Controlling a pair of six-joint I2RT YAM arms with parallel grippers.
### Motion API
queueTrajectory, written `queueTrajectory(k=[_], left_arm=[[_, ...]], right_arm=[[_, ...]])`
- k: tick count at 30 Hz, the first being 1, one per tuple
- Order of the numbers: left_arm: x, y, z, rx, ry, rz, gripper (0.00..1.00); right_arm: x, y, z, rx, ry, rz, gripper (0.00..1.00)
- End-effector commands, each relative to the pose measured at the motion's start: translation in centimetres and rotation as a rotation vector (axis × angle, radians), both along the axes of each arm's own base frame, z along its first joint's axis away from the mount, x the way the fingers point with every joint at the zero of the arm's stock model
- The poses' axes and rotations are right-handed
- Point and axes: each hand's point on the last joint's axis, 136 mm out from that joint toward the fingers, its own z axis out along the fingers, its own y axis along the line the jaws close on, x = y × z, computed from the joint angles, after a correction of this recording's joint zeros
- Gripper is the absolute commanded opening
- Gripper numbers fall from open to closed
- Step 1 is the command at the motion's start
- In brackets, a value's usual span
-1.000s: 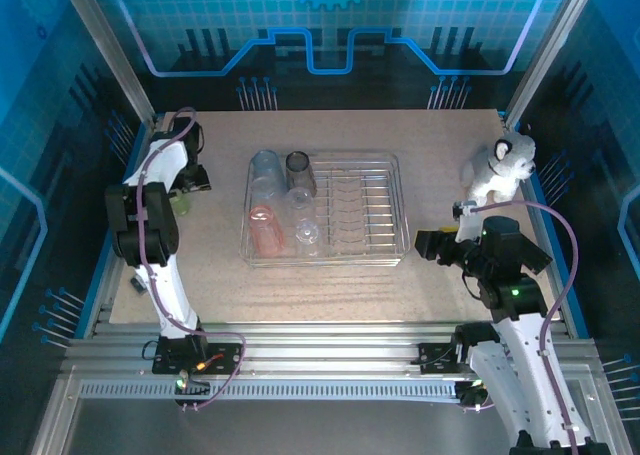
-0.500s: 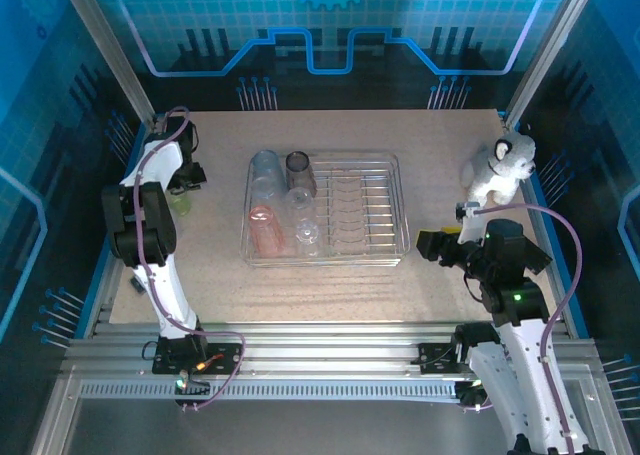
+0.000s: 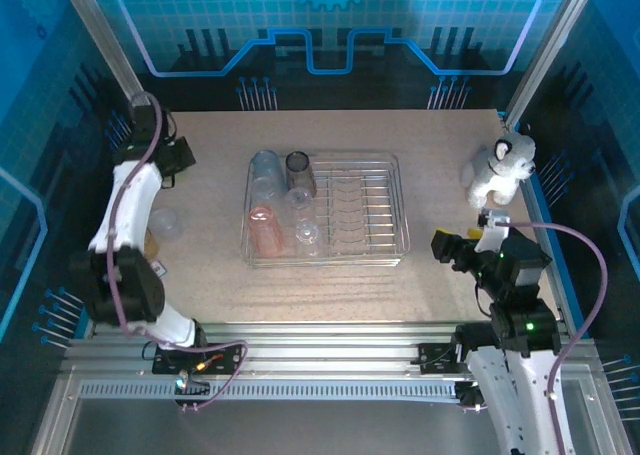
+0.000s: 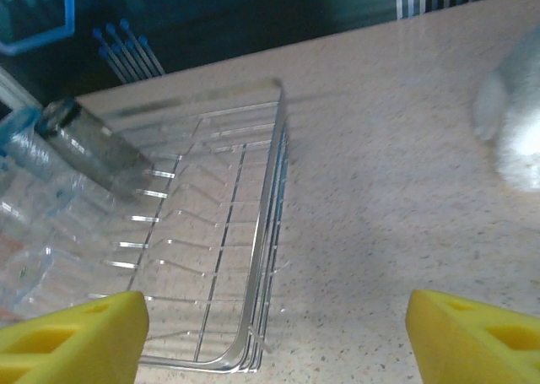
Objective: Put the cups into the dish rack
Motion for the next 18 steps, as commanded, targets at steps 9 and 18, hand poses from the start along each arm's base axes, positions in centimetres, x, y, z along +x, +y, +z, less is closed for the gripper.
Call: queueTrajectory(k=[9,18], left_arm=[[-6.6,-16.8,15.3,-0.746,-0.455,-0.536,0.0],[-11.4,-29.3,18.0,-0.95,-0.442,-0.974,0.0]], right_arm=[[-1.0,1.0,5.9,0.008,-0.073,0.072,0.88],[0.5,8.0,15.2,0.482,-0.28,0.451,0.87]])
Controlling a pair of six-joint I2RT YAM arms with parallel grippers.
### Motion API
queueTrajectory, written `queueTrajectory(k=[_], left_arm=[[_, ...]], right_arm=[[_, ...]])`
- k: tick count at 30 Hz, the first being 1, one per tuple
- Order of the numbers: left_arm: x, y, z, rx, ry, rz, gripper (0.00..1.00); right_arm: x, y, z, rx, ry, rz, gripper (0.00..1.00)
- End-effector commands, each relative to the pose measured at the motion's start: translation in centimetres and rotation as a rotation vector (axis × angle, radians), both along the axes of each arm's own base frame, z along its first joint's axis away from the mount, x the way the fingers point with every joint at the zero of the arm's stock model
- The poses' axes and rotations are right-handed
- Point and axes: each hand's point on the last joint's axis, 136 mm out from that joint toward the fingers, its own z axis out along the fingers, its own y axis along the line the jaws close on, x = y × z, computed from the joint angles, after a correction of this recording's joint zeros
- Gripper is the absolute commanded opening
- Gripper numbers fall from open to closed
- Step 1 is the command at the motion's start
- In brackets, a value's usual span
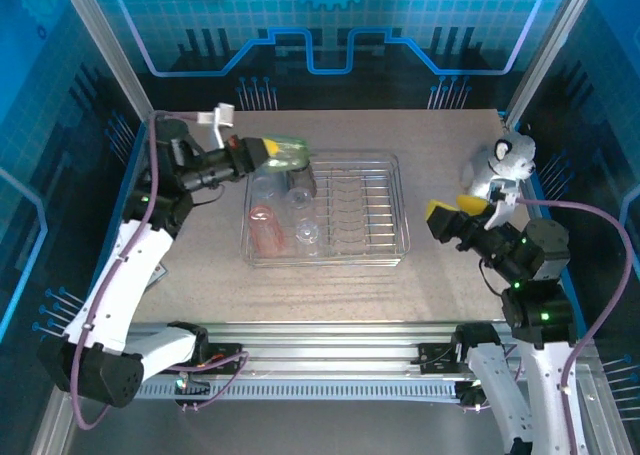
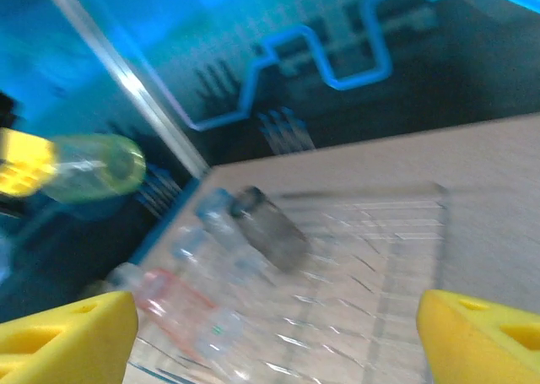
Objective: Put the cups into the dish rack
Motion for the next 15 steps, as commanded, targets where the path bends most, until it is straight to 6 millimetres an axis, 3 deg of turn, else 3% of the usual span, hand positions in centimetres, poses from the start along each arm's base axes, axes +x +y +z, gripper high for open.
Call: queueTrajectory(k=[1,7,15], left_arm=[[-2.2,-3.0,2.9,-0.127,-0.079,-0.164,0.0],[-3.3,-5.2,3.3,-0.196,-0.096,-0.257,0.0],[-4.1,-6.3,3.6,-0.251,-0.092,-0.317,0.0]], right_arm=[[-0.3,2.8,4.2,0.216,-0.082,0.199,0.87],[0.2,6.8,5.3,0.271,-0.072,0.374,0.9],[1.2,13.2,5.9,0.223,-0.052,0.552,0.95]])
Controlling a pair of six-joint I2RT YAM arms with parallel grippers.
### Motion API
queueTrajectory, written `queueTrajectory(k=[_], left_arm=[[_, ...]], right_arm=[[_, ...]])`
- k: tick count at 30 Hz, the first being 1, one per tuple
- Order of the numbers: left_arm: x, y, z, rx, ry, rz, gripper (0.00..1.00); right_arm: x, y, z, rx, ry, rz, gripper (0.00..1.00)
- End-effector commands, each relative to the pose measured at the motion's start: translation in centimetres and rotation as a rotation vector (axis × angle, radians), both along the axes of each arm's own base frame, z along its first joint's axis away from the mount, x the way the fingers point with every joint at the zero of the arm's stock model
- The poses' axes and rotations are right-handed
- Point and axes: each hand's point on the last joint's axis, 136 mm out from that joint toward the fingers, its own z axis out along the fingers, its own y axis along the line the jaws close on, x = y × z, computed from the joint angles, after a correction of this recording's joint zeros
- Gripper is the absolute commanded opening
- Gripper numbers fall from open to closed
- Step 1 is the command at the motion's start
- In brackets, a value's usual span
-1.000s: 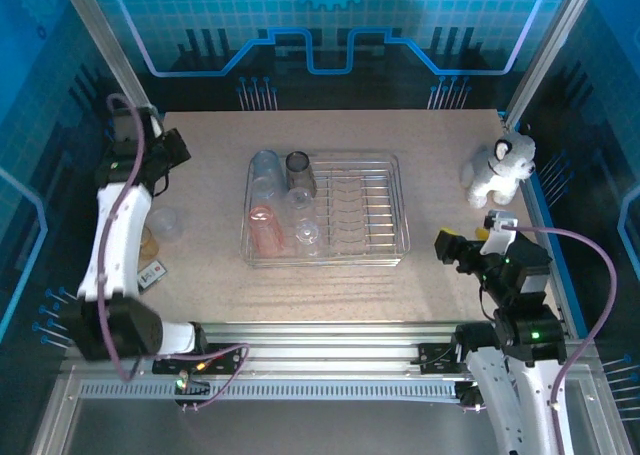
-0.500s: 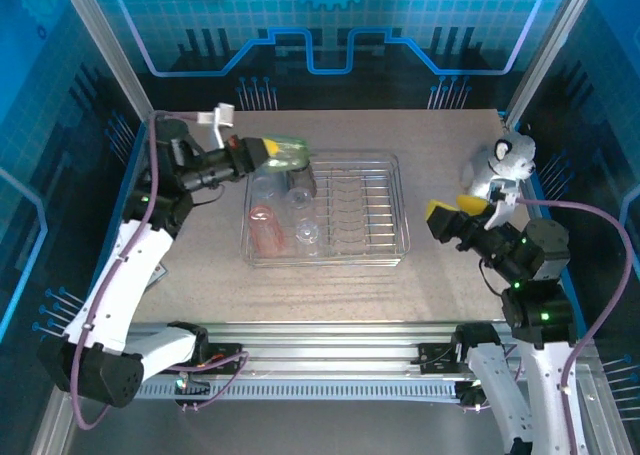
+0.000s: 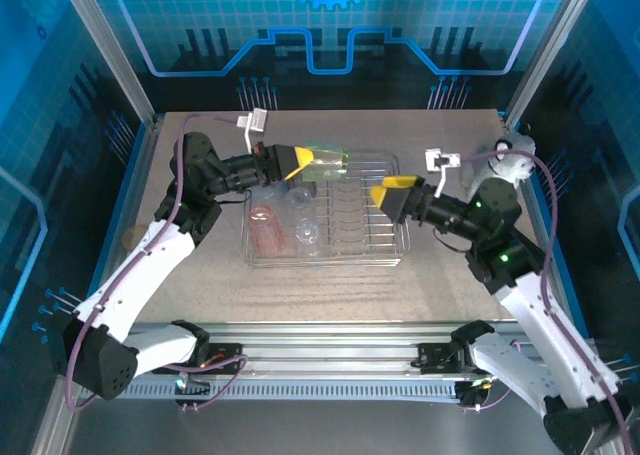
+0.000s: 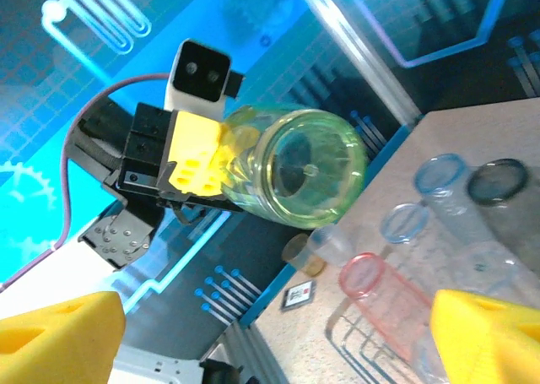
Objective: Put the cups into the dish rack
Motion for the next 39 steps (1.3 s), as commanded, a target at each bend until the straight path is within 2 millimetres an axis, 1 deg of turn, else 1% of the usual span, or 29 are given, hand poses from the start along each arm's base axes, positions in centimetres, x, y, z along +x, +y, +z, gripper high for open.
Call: queueTrajectory(k=[1,8,10,11,14,15,16,19,23,26,29,30,31,32,33,34,35,36,39], left_arm=[[-1.2,-0.6,1.4,-0.044,-0.046,-0.058,0.0],[-1.8,-1.0,1.2,-0.047,-0.042,-0.097,0.0],[-1.9,-1.2,1.1,-0.046,-0.04,-0.106,0.0],[-1.9,-1.3,1.0,-0.045,-0.038,-0.11,0.0],[-1.9,-1.6,0.9,-0.047,-0.035,-0.118,0.0],[-2.0,-1.7,1.0,-0.049,-0.035,-0.12,0.0],[-1.9,-1.8,0.9,-0.051,-0.034,-0.123,0.0],[-2.1,-2.0,0.8,-0.053,-0.029,-0.134,0.0],[-2.2,-2.1,0.4,-0.051,-0.021,-0.14,0.0],[-2.5,-2.2,-0.1,-0.046,-0.013,-0.149,0.0],[-2.6,-2.2,-0.6,-0.039,-0.003,-0.147,0.0],[-2.6,-2.2,-0.8,-0.034,0.001,-0.146,0.09],[-2.6,-2.2,-1.0,-0.029,0.0,-0.142,0.21],[-2.6,-2.1,-1.0,-0.027,-0.003,-0.14,0.32],[-2.7,-2.1,-1.1,-0.025,-0.007,-0.141,0.5],[-2.8,-2.0,-1.3,-0.021,-0.01,-0.138,0.71],[-2.9,-1.9,-1.5,-0.01,-0.01,-0.135,0.86],[-3.0,-1.8,-1.7,0.006,-0.01,-0.129,0.98],[-3.0,-1.0,-2.8,0.079,-0.022,-0.079,0.99]], right_arm=[[-0.2,1.7,3.3,0.033,-0.117,0.043,0.95],[0.7,4.3,3.9,0.038,-0.138,0.114,0.97],[0.7,5.0,3.9,0.037,-0.135,0.138,0.98],[0.6,5.2,4.5,0.049,-0.164,0.152,0.98],[0.5,6.2,4.7,0.034,-0.174,0.179,0.98],[0.5,6.4,4.8,0.031,-0.18,0.185,0.97],[0.7,6.6,4.4,0.019,-0.165,0.188,0.96],[0.9,7.0,4.2,0.007,-0.162,0.201,0.92],[1.2,7.3,4.0,-0.01,-0.162,0.196,0.87],[1.3,7.5,3.7,-0.025,-0.155,0.197,0.81],[1.4,7.6,3.2,-0.043,-0.15,0.189,0.71],[1.5,7.5,3.0,-0.053,-0.147,0.178,0.67],[1.6,7.4,2.7,-0.068,-0.142,0.164,0.61],[1.8,7.2,2.4,-0.083,-0.139,0.15,0.58],[2.0,7.0,1.9,-0.114,-0.125,0.13,0.55],[2.3,6.7,1.2,-0.153,-0.111,0.103,0.51],[2.6,6.3,0.6,-0.193,-0.101,0.077,0.48],[2.8,5.9,0.0,-0.243,-0.102,0.054,0.44],[3.2,4.8,-1.5,-0.364,-0.092,0.007,0.39]])
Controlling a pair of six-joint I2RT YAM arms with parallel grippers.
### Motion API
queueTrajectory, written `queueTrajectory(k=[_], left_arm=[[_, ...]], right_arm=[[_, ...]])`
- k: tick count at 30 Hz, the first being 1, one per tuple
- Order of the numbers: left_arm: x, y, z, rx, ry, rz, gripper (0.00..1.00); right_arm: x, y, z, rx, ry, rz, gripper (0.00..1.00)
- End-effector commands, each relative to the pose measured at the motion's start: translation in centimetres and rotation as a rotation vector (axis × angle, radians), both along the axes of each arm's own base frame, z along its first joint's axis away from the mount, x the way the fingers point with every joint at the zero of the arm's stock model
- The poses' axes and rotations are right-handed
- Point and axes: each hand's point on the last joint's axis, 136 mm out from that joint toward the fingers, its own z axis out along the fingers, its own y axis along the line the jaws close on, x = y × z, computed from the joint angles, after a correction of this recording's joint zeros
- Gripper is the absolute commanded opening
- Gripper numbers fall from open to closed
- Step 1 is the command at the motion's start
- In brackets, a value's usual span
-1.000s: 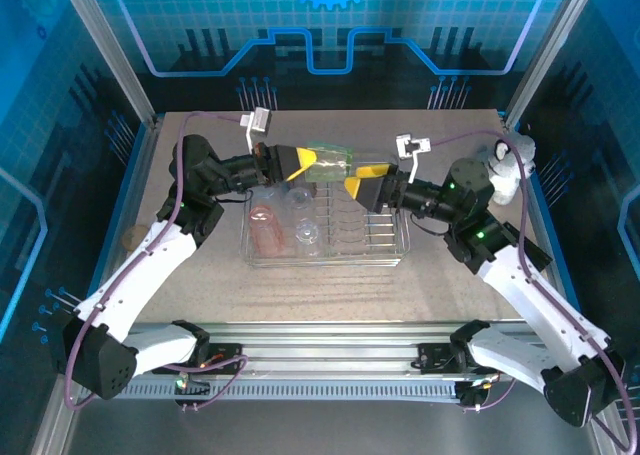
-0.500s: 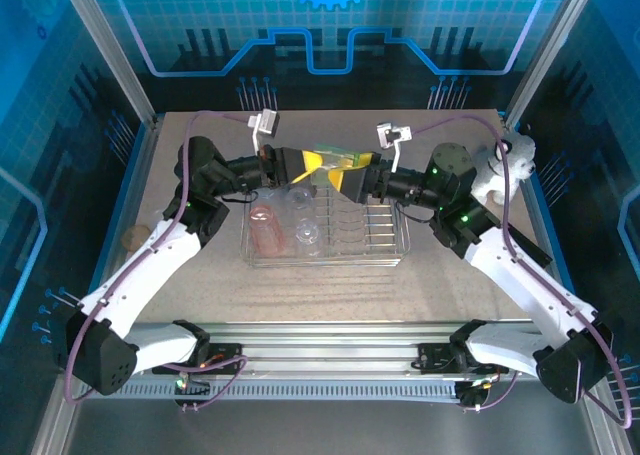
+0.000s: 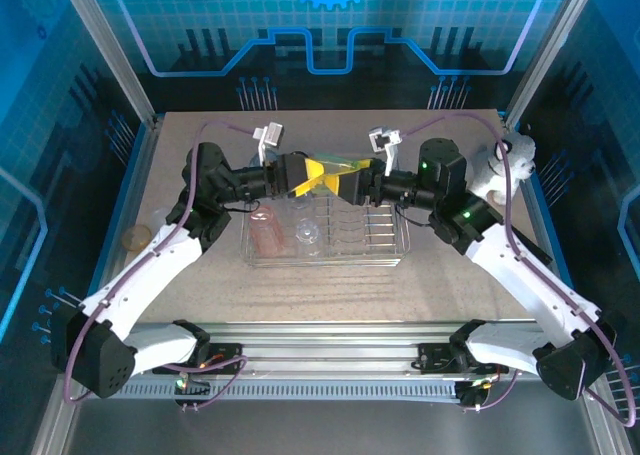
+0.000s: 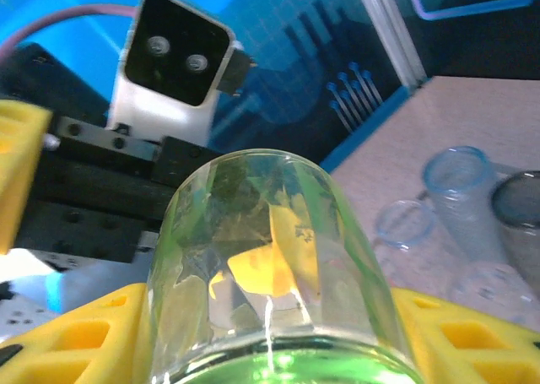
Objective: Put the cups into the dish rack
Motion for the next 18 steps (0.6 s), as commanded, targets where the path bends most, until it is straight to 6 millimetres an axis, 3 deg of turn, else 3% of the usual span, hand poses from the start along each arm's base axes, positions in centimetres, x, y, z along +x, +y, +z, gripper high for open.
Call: queueTrajectory(k=[1,4,9,12,15,18], left_arm=[[-0.7,1.3,-0.9,0.089,-0.047,0.052,0.99],[0.2,3.9,-2.6,0.253,-0.064,0.224,0.99],[1.7,13.4,-5.9,0.691,-0.109,0.719,0.99],[0.9,17.7,-7.2,0.852,-0.118,0.879,0.99],[-0.1,19.9,-9.1,0.965,-0.086,0.933,0.99],[-0.8,20.6,-11.0,1.007,-0.035,0.938,0.99]], right_arm=[[0.1,-1.9,-0.7,-0.153,-0.051,-0.077,0.37],[0.9,-3.2,-1.7,-0.234,-0.04,-0.128,0.35],[3.2,-5.7,-4.0,-0.394,0.028,-0.178,0.29],[4.9,-7.0,-5.8,-0.498,0.076,-0.211,0.28],[6.6,-7.6,-7.5,-0.567,0.126,-0.225,0.28],[8.3,-8.1,-10.0,-0.656,0.181,-0.228,0.28]])
